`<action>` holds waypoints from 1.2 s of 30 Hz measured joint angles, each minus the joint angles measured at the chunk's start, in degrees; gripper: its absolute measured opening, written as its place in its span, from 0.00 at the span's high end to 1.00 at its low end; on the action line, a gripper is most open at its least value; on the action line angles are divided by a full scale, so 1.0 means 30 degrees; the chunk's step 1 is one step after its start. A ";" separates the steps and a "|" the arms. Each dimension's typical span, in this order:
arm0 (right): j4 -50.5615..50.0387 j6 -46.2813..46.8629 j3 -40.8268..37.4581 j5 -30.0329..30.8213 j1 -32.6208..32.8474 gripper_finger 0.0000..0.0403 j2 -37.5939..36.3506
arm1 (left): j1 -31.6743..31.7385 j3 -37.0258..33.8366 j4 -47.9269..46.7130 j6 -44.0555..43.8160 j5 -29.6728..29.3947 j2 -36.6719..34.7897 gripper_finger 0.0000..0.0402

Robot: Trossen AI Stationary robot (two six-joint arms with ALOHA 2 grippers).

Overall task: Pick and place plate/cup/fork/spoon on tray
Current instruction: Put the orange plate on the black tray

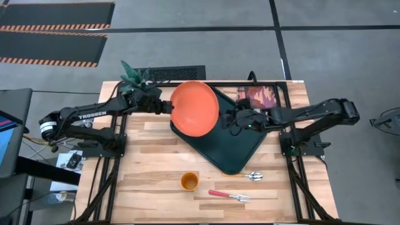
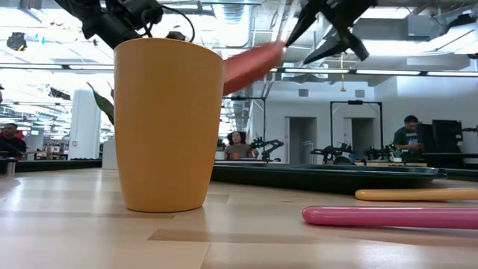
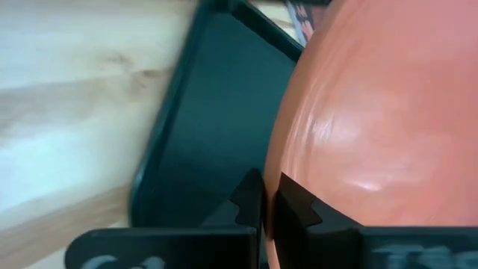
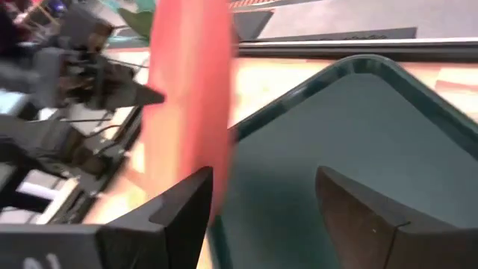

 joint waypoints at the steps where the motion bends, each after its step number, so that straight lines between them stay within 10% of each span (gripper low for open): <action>1: -0.0128 0.0087 0.0000 0.0012 0.0227 0.35 -0.0208 | 0.0035 0.0000 0.0030 -0.0127 -0.0252 0.0000 1.00; 19: 0.3245 0.0608 0.0007 0.0471 0.0310 0.37 0.2953 | -0.0003 -0.0007 0.2018 -0.0664 -0.0163 0.0000 1.00; 28: 0.4807 0.0720 -0.0039 0.1095 -0.0215 0.93 0.3582 | 0.0004 -0.0007 0.1938 -0.0206 -0.0403 -0.0054 1.00; 36: 0.0791 0.2369 0.0009 0.0026 -0.1286 0.98 0.1841 | -0.0057 0.0034 0.2180 0.1848 0.0579 0.0003 0.89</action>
